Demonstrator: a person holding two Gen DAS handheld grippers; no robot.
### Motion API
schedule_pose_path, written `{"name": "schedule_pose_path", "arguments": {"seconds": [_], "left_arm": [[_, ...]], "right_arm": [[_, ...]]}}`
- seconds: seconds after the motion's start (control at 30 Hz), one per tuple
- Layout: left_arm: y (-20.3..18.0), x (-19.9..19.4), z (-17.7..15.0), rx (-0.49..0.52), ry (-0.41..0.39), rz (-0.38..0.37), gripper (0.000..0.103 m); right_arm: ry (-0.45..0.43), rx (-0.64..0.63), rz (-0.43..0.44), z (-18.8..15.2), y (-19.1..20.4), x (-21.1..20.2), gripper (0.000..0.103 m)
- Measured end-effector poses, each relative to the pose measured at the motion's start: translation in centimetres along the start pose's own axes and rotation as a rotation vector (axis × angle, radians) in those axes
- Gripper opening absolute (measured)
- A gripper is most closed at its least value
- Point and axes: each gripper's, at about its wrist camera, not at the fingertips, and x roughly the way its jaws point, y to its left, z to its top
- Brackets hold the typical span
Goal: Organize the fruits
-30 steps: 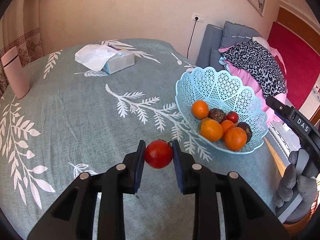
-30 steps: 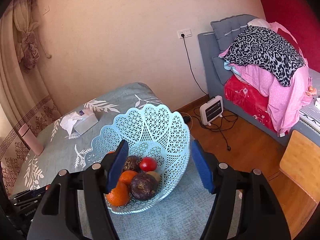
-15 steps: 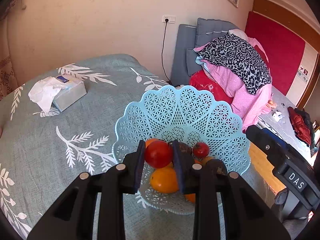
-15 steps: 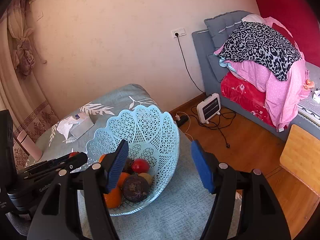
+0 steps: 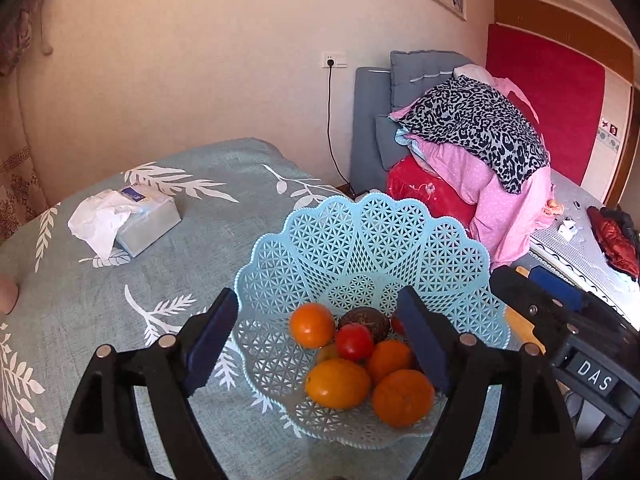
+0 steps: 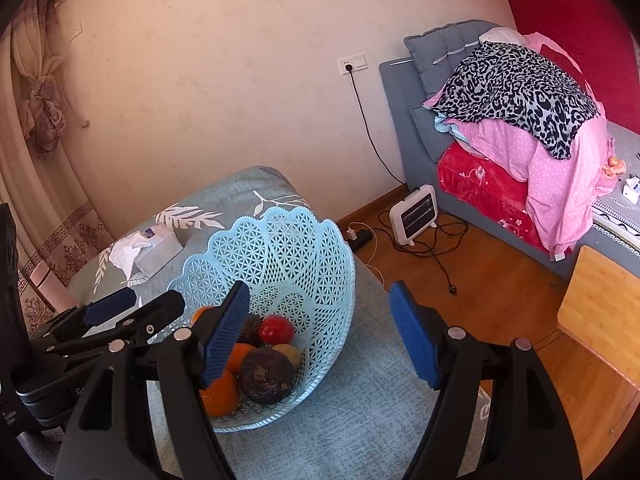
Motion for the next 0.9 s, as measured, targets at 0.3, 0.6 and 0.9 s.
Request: {"name": "schedule_pose_path", "arguments": {"seconds": [0.3, 0.6, 0.9], "left_arm": [[0.0, -2.2, -0.7, 0.062, -0.082, 0.085, 0.09], [0.1, -4.1, -1.7, 0.071, -0.125, 0.111, 0.091], [0.9, -5.8, -2.8, 0.055, -0.154, 0.14, 0.096]], "right_arm": [[0.004, -0.004, -0.012, -0.3, 0.1, -0.2, 0.08], [-0.01, -0.032, -0.048, -0.5, 0.8, -1.0, 0.084], [-0.027, -0.107, -0.104, -1.2, 2.6, -2.0, 0.097]]}}
